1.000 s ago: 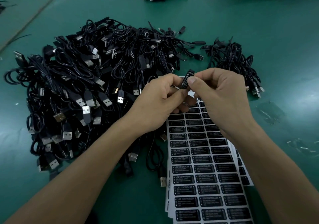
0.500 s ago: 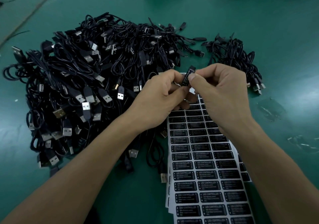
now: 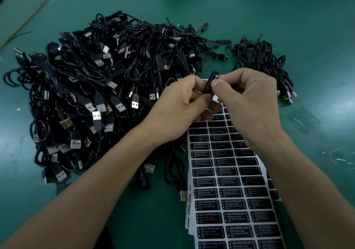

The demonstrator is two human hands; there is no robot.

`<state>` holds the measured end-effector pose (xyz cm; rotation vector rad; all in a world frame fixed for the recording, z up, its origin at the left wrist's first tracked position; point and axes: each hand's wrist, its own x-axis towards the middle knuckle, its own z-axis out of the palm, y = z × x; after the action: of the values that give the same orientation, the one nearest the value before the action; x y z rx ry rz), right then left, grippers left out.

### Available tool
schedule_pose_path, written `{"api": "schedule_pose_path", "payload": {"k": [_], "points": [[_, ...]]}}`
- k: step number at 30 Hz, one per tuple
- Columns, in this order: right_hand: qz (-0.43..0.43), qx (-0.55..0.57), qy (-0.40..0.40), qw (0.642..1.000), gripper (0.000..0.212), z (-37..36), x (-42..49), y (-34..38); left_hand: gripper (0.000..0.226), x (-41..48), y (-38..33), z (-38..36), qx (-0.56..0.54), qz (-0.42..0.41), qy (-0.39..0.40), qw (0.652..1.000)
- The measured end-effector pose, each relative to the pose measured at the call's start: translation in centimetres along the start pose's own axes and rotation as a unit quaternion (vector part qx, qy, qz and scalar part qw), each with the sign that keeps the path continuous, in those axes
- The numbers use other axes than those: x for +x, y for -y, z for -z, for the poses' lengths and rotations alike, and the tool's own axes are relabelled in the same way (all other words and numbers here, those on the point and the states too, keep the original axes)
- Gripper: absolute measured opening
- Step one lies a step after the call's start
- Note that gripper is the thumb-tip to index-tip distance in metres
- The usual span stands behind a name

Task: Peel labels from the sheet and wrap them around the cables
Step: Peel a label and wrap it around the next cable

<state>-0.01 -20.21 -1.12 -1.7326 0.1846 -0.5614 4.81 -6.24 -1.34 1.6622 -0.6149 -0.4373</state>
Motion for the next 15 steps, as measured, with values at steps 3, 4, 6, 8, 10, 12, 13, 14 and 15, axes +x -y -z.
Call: {"api": "schedule_pose_path", "payload": {"k": [3, 4, 6, 8, 10, 12, 13, 14, 15], "points": [[-0.005, 0.001, 0.000, 1.000, 0.017, 0.02, 0.04, 0.03, 0.004, -0.01, -0.08, 0.02, -0.001, 0.002, -0.001, 1.000], [-0.006, 0.001, 0.001, 1.000, 0.017, 0.01, 0.04, 0.04, 0.004, -0.02, -0.10, 0.02, 0.005, 0.001, -0.001, 1.000], [-0.008, 0.005, 0.002, 1.000, 0.017, -0.01, 0.06, 0.10, 0.004, -0.02, -0.14, 0.02, 0.014, 0.000, -0.001, 1.000], [-0.016, 0.019, 0.006, 1.000, 0.017, -0.02, 0.08, 0.14, 0.005, -0.01, -0.16, 0.02, 0.014, 0.001, -0.002, 1.000], [-0.021, 0.028, 0.012, 0.999, 0.015, 0.02, 0.11, 0.16, 0.007, 0.01, -0.16, 0.00, 0.016, 0.001, -0.004, 1.000], [-0.022, 0.029, 0.014, 0.999, 0.015, 0.06, 0.12, 0.14, 0.007, 0.04, -0.12, -0.01, 0.021, 0.000, -0.004, 1.000], [-0.023, 0.030, 0.014, 0.999, 0.014, 0.08, 0.10, 0.12, 0.008, 0.05, -0.09, -0.01, 0.022, -0.001, -0.004, 1.000], [-0.023, 0.031, 0.013, 0.999, 0.014, 0.10, 0.08, 0.11, 0.008, 0.06, -0.05, -0.01, 0.023, -0.002, -0.004, 1.000], [-0.023, 0.030, 0.013, 0.999, 0.014, 0.11, 0.06, 0.10, 0.009, 0.08, -0.01, 0.00, 0.024, -0.002, -0.003, 1.000]]}}
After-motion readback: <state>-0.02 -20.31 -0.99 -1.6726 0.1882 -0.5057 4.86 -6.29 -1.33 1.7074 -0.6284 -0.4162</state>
